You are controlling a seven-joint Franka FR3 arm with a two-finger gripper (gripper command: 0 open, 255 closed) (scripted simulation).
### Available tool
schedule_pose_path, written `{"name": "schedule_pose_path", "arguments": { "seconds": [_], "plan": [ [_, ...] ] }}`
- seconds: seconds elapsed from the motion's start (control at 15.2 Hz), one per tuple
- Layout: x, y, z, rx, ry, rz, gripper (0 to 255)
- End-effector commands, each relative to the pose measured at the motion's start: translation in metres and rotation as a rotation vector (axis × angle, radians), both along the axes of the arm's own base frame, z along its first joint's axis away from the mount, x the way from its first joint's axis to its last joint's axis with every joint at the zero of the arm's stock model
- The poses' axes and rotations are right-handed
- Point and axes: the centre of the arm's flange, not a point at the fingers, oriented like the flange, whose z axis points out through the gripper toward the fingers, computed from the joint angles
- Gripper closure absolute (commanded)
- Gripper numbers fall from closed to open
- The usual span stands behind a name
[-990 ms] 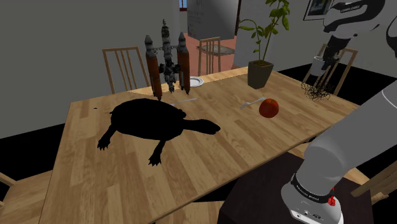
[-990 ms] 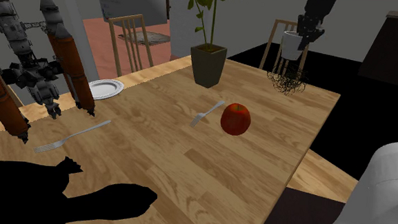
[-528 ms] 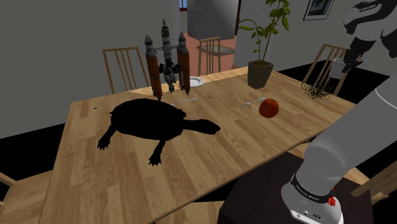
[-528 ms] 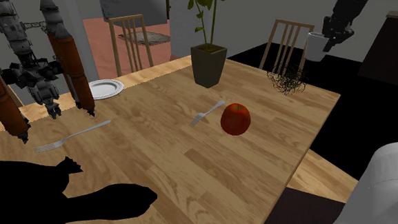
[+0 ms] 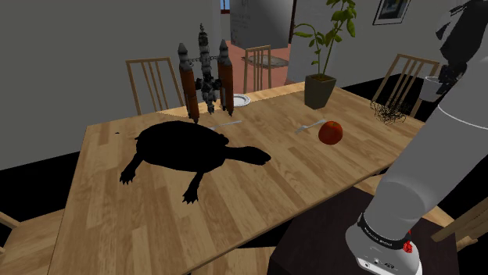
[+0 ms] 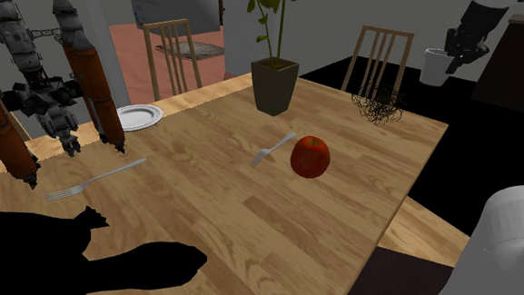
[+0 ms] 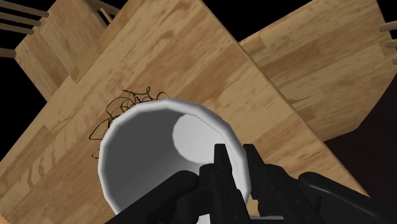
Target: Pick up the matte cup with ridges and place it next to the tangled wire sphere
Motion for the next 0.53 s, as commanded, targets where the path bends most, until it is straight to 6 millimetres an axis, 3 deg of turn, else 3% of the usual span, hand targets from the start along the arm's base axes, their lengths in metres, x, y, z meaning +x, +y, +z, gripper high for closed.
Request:
{"name": "schedule_pose_path", "arguments": {
  "seconds": [0.0, 0.46],
  "plan": [
    [-0.001, 0.000, -0.010, -0.001, 0.000, 0.000, 255],
    [-0.001, 0.000, -0.047, -0.001, 0.000, 0.000, 255]
  ]
}}
